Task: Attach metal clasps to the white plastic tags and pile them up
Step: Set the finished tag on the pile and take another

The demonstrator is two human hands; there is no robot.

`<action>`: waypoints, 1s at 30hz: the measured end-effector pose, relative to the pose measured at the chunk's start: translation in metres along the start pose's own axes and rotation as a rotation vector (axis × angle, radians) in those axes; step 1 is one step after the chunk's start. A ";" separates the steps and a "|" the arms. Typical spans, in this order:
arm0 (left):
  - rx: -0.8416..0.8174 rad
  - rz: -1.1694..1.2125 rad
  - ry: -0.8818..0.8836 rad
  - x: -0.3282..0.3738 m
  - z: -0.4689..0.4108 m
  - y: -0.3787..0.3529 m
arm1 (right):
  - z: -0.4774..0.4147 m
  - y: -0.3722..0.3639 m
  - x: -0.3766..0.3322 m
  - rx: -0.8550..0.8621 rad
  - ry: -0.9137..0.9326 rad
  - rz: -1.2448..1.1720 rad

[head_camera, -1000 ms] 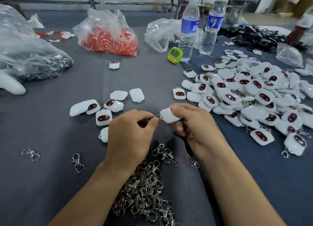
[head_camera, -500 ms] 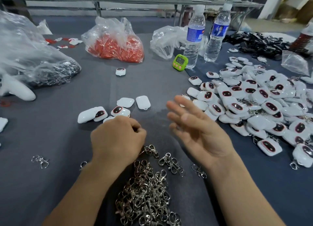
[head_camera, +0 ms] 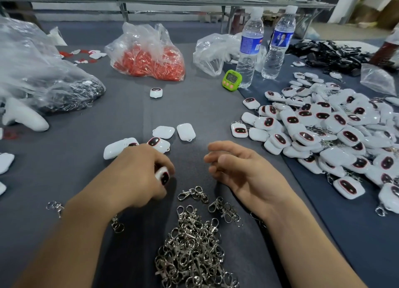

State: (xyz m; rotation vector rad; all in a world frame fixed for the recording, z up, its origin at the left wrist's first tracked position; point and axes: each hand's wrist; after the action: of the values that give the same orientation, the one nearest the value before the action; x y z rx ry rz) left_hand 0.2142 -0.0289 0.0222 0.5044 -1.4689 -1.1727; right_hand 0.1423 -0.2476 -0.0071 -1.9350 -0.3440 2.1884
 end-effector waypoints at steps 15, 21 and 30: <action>-0.064 1.070 -0.050 0.025 -0.007 -0.049 | -0.002 -0.012 0.013 0.234 0.180 0.689; 0.007 0.988 -0.072 0.023 -0.005 -0.050 | -0.001 -0.006 0.007 0.127 0.137 0.704; 0.178 0.906 -0.116 0.028 0.000 -0.056 | 0.003 -0.011 0.006 -0.047 0.226 0.770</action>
State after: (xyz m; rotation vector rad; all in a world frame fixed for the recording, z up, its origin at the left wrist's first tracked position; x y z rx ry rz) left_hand 0.1903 -0.0754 -0.0119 -0.1366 -1.6371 -0.3559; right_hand 0.1388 -0.2349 -0.0094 -2.6140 0.4740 2.3068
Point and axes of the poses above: each hand's wrist, its own z-axis away from the middle knuckle, its own y-axis out of the back of the hand, x = y × z, and after that the axes turned 9 degrees about z, right-handed
